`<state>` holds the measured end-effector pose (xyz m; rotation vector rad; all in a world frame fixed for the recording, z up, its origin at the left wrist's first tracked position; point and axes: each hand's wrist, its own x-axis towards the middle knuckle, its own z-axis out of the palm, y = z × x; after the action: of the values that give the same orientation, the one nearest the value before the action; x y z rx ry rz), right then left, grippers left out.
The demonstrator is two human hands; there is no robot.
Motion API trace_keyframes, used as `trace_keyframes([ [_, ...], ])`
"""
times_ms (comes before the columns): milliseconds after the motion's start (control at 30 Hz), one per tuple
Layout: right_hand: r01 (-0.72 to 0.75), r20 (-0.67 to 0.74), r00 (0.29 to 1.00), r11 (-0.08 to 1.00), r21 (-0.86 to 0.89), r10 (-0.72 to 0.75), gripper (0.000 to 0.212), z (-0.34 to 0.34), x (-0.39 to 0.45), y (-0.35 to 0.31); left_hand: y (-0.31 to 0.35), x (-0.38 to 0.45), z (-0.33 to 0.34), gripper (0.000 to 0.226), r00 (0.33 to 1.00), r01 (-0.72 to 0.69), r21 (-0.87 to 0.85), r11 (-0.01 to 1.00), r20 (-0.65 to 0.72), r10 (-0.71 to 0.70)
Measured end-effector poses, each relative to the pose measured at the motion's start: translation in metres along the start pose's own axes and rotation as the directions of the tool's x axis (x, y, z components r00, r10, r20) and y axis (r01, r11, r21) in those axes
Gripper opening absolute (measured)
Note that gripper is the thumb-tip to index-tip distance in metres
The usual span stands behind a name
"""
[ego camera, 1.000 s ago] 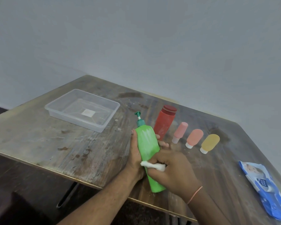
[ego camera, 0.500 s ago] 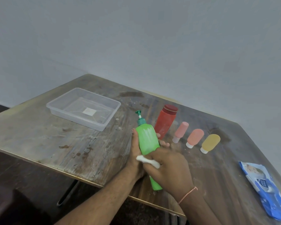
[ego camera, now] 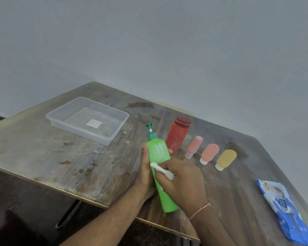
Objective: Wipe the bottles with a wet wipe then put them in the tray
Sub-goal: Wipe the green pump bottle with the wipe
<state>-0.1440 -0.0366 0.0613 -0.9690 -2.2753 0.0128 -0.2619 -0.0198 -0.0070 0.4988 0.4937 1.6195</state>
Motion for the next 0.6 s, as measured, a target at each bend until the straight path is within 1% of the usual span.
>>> trace_keyframes([
  [100,0.057,0.094,0.994,0.998,0.016,-0.058,0.018,0.000,-0.008,-0.003,0.001,-0.002,0.001,0.095,1.000,-0.007,-0.059,0.998,0.014,0.008],
  [133,0.080,0.103,0.991,0.997,0.007,-0.080,0.019,0.002,-0.009,-0.005,0.001,-0.002,0.002,0.096,1.000,-0.003,-0.074,0.997,0.023,0.005],
  [167,0.086,0.091,0.992,0.996,0.003,-0.086,0.019,0.003,-0.008,-0.006,0.001,-0.001,0.001,0.096,1.000,-0.001,-0.068,0.998,0.031,0.003],
  [267,0.039,-0.013,0.999,0.999,0.029,-0.039,0.017,0.005,-0.003,-0.004,0.002,0.001,-0.001,0.096,1.000,-0.010,-0.002,1.000,0.011,0.010],
  [333,0.010,-0.048,0.999,1.000,0.010,-0.010,0.021,0.001,-0.003,-0.001,0.003,0.001,0.000,0.097,1.000,0.006,-0.014,1.000,0.017,-0.006],
  [400,-0.015,-0.008,1.000,1.000,0.018,0.015,0.022,-0.003,-0.006,0.001,0.002,0.001,0.000,0.099,1.000,0.009,-0.034,0.999,0.029,-0.008],
  [467,0.013,0.066,0.998,0.998,0.060,-0.017,0.018,-0.004,-0.007,0.001,0.001,0.000,0.000,0.099,1.000,0.003,-0.026,1.000,0.023,-0.002],
  [500,0.036,0.080,0.996,0.997,0.063,-0.041,0.017,-0.003,-0.007,-0.001,0.001,-0.001,-0.001,0.099,1.000,0.005,-0.022,1.000,0.024,-0.005],
  [533,0.048,0.072,0.996,0.997,0.057,-0.052,0.017,-0.002,-0.005,-0.003,0.002,-0.001,0.000,0.098,1.000,0.008,-0.022,1.000,0.025,-0.007],
  [600,0.037,0.002,0.999,0.998,0.052,-0.037,0.018,0.000,0.002,-0.005,0.003,-0.002,0.001,0.096,1.000,0.011,-0.014,1.000,0.010,-0.011],
])
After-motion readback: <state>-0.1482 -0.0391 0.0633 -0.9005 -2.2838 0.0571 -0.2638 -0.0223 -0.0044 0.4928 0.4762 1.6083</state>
